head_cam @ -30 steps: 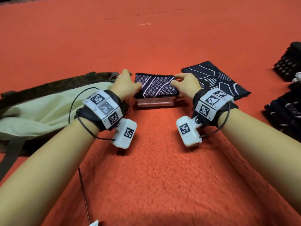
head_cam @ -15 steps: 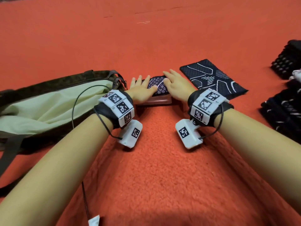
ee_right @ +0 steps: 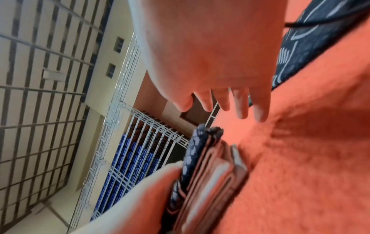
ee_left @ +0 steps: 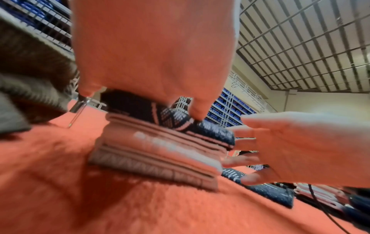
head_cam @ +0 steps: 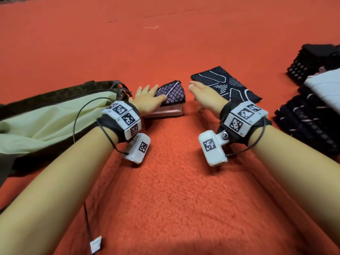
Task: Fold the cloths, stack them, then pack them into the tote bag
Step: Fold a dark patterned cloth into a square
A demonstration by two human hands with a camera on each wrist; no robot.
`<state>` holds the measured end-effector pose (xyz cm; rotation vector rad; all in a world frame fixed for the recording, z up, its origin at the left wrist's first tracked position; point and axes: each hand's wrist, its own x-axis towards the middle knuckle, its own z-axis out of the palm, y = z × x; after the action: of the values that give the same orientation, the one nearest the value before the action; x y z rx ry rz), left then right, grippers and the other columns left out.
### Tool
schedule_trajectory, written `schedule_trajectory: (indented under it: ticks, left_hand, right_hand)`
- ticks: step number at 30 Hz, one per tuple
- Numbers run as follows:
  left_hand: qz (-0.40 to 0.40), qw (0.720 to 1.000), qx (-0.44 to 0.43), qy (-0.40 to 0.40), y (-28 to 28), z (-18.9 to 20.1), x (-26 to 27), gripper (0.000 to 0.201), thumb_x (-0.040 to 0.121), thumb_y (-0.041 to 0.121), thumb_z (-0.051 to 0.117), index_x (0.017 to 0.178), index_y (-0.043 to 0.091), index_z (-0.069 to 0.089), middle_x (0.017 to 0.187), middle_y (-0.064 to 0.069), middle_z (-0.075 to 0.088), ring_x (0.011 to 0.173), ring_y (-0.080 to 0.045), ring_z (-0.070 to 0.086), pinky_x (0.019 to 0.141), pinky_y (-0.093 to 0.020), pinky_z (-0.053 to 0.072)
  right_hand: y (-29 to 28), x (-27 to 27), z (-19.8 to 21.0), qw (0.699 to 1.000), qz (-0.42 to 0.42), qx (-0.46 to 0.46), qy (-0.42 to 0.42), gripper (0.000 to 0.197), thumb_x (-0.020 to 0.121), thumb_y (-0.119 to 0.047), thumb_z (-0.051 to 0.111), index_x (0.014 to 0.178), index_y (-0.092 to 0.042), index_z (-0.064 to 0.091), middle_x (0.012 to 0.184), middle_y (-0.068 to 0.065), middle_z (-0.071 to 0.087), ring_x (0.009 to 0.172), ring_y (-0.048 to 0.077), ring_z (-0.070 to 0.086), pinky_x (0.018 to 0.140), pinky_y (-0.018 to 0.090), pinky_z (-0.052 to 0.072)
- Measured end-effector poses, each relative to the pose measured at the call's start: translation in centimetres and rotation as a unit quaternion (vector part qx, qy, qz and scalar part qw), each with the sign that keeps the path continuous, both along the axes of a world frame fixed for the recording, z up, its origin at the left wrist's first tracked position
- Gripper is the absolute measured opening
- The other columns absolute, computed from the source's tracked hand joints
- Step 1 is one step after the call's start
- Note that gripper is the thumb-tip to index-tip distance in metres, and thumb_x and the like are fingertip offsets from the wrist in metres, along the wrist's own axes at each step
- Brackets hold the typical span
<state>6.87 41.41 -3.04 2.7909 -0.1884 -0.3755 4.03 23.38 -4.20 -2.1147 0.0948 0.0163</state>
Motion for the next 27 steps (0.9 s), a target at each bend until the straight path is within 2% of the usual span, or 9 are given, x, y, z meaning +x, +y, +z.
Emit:
schedule_trajectory:
  ticks: [5, 8, 12, 14, 17, 18, 20, 24, 27]
  left_hand:
    - [0.002, 0.994, -0.057, -0.091, -1.9, 2.5, -0.6, 0.057, 0.096, 0.040, 0.037, 0.148, 0.021, 0.026, 0.157, -0.007, 0.017, 0.146, -0.026, 0.002, 0.116, -0.044, 0.000]
    - [-0.041, 0.976, -0.162, -0.136, -4.9, 3.1, -1.3, 0.045, 0.095, 0.027, 0.044, 0.138, 0.013, 0.044, 0.145, -0.007, 0.042, 0.138, -0.020, 0.031, 0.108, -0.025, 0.022]
    - [-0.079, 0.966, -0.214, -0.121, -10.4, 2.3, -1.7, 0.027, 0.091, 0.020, 0.050, 0.113, 0.009, 0.061, 0.118, -0.006, 0.062, 0.112, -0.018, 0.054, 0.089, -0.021, 0.036]
    - [-0.070, 0.969, -0.227, -0.069, -12.9, 1.4, -1.3, 0.014, 0.089, 0.022, 0.051, 0.088, 0.015, 0.063, 0.092, 0.001, 0.066, 0.089, -0.011, 0.057, 0.076, -0.026, 0.038]
    - [-0.030, 0.968, -0.249, 0.002, -15.5, 0.1, -0.2, 0.031, 0.084, 0.022, 0.050, 0.054, 0.014, 0.046, 0.040, 0.007, 0.050, 0.047, -0.008, 0.048, 0.050, -0.030, 0.026]
    - [-0.013, 0.963, -0.270, 0.028, -16.0, -0.3, 0.1, 0.028, 0.086, 0.019, 0.050, 0.062, 0.004, 0.056, 0.050, 0.000, 0.063, 0.056, -0.017, 0.058, 0.051, -0.027, 0.030]
    - [0.037, 0.947, -0.312, 0.063, -16.8, -1.2, 1.2, 0.024, 0.088, 0.017, 0.051, 0.092, -0.004, 0.062, 0.101, -0.019, 0.069, 0.090, -0.034, 0.062, 0.066, -0.030, 0.044]
    - [0.096, 0.916, -0.368, 0.123, -17.5, -1.3, 3.3, 0.017, 0.089, 0.020, 0.051, 0.073, 0.017, 0.048, 0.077, -0.002, 0.053, 0.076, -0.020, 0.053, 0.068, -0.027, 0.044]
    - [0.148, 0.897, -0.391, 0.146, -17.6, -1.0, 4.6, 0.014, 0.086, 0.022, 0.049, 0.073, 0.017, 0.050, 0.064, 0.001, 0.054, 0.048, -0.012, 0.053, 0.048, -0.016, 0.039]
  right_hand:
    - [-5.3, -0.1, 0.2, 0.986, -0.158, 0.011, -0.058, 0.034, 0.090, -0.017, 0.046, 0.122, -0.012, 0.057, 0.101, 0.000, 0.054, 0.090, 0.014, 0.049, 0.071, 0.025, 0.039]
    - [-7.9, 0.0, -0.1, 0.974, -0.220, -0.022, -0.054, 0.033, 0.087, -0.015, 0.048, 0.116, -0.011, 0.061, 0.110, 0.005, 0.061, 0.100, 0.018, 0.053, 0.088, 0.026, 0.042]
    - [-10.4, -0.5, -1.3, 0.957, -0.275, -0.091, -0.009, 0.037, 0.088, -0.019, 0.047, 0.122, -0.013, 0.058, 0.131, 0.016, 0.053, 0.127, 0.032, 0.040, 0.106, 0.030, 0.028]
    - [-11.2, -0.9, -2.0, 0.953, -0.286, -0.095, 0.012, 0.039, 0.088, -0.018, 0.047, 0.126, -0.012, 0.054, 0.134, 0.017, 0.050, 0.130, 0.032, 0.038, 0.105, 0.029, 0.026]
    - [-12.1, -1.3, -3.2, 0.954, -0.289, -0.074, 0.039, 0.044, 0.088, -0.020, 0.050, 0.132, -0.013, 0.048, 0.135, 0.015, 0.050, 0.130, 0.033, 0.037, 0.104, 0.030, 0.027]
    - [-12.3, -1.3, -3.5, 0.954, -0.289, -0.063, 0.041, 0.046, 0.087, -0.021, 0.052, 0.132, -0.014, 0.047, 0.134, 0.013, 0.051, 0.129, 0.033, 0.037, 0.105, 0.030, 0.028]
    - [-12.7, -1.3, -3.9, 0.954, -0.298, -0.008, 0.024, 0.046, 0.084, -0.019, 0.057, 0.129, -0.013, 0.050, 0.126, 0.009, 0.057, 0.125, 0.030, 0.043, 0.107, 0.031, 0.031]
    - [-12.8, -1.4, -4.3, 0.948, -0.315, 0.047, -0.021, 0.043, 0.077, -0.009, 0.061, 0.120, -0.013, 0.058, 0.115, 0.005, 0.063, 0.114, 0.026, 0.054, 0.103, 0.037, 0.038]
    - [-12.8, -1.4, -4.8, 0.942, -0.324, 0.071, -0.049, 0.041, 0.076, -0.004, 0.058, 0.114, -0.016, 0.062, 0.114, 0.006, 0.065, 0.110, 0.027, 0.056, 0.098, 0.038, 0.044]
